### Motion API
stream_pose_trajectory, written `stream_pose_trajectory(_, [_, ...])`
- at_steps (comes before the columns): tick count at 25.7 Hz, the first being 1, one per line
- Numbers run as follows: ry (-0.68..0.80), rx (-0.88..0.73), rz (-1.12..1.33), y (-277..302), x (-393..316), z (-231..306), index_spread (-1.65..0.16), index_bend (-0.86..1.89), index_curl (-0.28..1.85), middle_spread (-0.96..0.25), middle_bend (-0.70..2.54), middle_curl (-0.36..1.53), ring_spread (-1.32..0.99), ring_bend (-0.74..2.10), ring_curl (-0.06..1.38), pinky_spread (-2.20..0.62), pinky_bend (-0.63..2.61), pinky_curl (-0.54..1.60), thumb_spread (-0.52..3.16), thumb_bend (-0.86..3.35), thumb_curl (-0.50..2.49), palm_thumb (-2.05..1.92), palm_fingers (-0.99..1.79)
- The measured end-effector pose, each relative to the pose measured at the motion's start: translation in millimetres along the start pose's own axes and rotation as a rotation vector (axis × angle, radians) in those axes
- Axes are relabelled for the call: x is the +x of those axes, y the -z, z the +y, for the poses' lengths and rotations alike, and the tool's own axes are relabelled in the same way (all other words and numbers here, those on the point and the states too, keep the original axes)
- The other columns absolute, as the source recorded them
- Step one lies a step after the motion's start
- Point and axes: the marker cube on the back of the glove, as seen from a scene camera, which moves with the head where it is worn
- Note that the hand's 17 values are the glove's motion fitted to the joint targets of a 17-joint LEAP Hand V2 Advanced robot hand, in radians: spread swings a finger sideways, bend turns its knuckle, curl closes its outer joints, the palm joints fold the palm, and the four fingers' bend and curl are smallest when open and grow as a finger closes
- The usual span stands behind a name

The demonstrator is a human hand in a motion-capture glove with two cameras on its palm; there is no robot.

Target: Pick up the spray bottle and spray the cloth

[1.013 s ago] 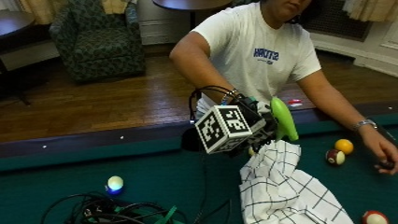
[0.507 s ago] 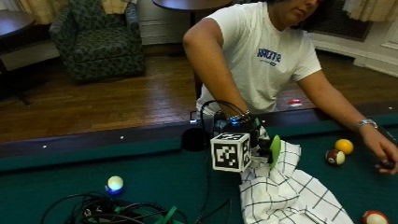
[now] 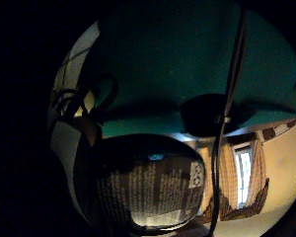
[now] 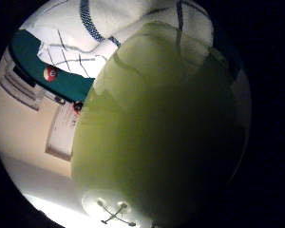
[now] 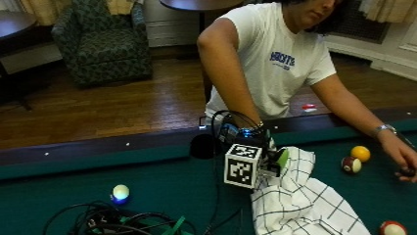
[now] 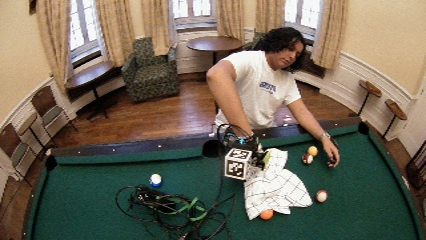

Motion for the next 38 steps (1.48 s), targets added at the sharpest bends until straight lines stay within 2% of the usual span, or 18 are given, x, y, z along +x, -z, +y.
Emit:
stream_pose_trajectory(5, [0.012, -0.005, 0.005, 1, -6, 4, -0.23, 0.35, 0.60, -0.16, 0.71, 0.57, -0.20, 0.70, 0.49, -0.24, 0.46, 0.41, 0.51, -0.03, 0.75, 0.95, 1.36])
stream_pose_trajectory(9, [0.105, 0.025, -0.020, 13, -27, 20, -0.23, 0.35, 0.61, -0.16, 0.71, 0.57, -0.20, 0.70, 0.49, -0.24, 0.46, 0.41, 0.50, -0.03, 0.75, 0.95, 1.36])
stream_pose_trajectory(18, [0.554, 0.147, -0.108, 44, -122, 81, -0.23, 0.34, 0.61, -0.16, 0.71, 0.57, -0.20, 0.70, 0.49, -0.24, 0.45, 0.41, 0.49, -0.03, 0.77, 0.95, 1.35])
stream_pose_trajectory(26, [1.008, 0.277, -0.206, 33, -223, 121, -0.23, 0.34, 0.62, -0.16, 0.70, 0.57, -0.20, 0.70, 0.49, -0.24, 0.45, 0.41, 0.48, -0.03, 0.78, 0.95, 1.35])
stream_pose_trajectory(30, [1.209, 0.397, -0.280, 19, -264, 118, -0.23, 0.34, 0.62, -0.16, 0.70, 0.57, -0.20, 0.70, 0.49, -0.24, 0.45, 0.41, 0.48, -0.03, 0.78, 0.95, 1.36])
stream_pose_trajectory(34, [1.379, 0.544, -0.334, 3, -297, 92, -0.23, 0.35, 0.62, -0.16, 0.70, 0.57, -0.19, 0.70, 0.49, -0.24, 0.45, 0.41, 0.48, -0.03, 0.79, 0.95, 1.36])
stream_pose_trajectory(38, [1.444, 0.590, -0.383, -10, -321, 53, -0.23, 0.35, 0.63, -0.16, 0.70, 0.57, -0.19, 0.70, 0.49, -0.24, 0.45, 0.41, 0.47, -0.03, 0.79, 0.95, 1.36])
